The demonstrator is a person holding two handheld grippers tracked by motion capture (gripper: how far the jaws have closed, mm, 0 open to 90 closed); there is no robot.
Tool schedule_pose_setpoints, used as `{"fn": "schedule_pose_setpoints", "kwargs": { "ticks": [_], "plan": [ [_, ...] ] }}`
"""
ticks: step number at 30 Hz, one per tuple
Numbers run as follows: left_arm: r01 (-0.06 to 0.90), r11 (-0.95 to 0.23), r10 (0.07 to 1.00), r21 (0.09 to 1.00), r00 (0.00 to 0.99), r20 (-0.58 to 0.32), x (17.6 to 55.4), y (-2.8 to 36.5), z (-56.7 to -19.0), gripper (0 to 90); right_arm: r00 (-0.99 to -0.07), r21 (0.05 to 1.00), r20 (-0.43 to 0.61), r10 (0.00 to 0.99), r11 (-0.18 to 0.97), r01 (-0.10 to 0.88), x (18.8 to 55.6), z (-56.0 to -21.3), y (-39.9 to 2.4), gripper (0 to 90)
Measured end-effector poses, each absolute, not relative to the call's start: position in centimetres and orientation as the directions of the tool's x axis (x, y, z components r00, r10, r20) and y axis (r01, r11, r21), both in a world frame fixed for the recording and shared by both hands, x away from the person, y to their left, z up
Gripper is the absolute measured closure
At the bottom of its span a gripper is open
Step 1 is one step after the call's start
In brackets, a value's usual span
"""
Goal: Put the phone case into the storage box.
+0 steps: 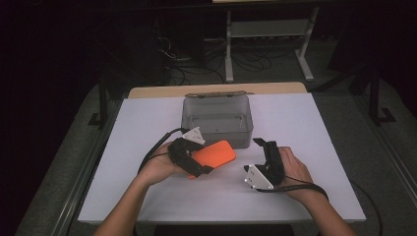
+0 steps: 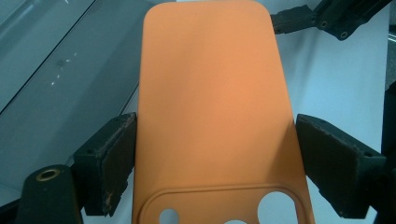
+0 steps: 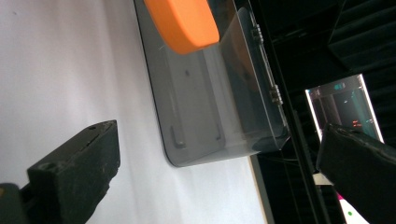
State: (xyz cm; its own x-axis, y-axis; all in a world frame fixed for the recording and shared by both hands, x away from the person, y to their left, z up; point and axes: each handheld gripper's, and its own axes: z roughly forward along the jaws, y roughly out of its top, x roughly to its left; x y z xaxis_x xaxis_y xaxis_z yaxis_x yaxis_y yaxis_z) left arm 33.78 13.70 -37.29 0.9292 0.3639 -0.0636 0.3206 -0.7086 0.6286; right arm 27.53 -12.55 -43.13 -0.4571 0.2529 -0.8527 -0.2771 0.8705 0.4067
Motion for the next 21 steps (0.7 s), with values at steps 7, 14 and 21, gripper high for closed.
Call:
{"fn": "schedule_pose_setpoints", "kwargs": {
  "ticks": [7,14,21],
  "plan": [
    [0.325,-0.707,0.368,0.628,0.928,-0.066,33.8,13.7,-37.3,15.6,-0.431,0.375,-0.873,0.226,0.877,-0.300,27.3,-43.2,-12.3,0.0],
    [0.326,-0.708,0.369,0.626,0.927,-0.065,33.8,13.7,-37.2,15.6,-0.404,0.332,-0.895,0.186,0.885,-0.326,27.0,-43.4,-11.8,0.0],
    [0.326,-0.708,0.369,0.626,0.927,-0.065,33.8,13.7,-37.2,15.6,-0.371,0.279,-0.918,0.142,0.895,-0.347,26.7,-43.5,-11.0,0.0]
  ]
}}
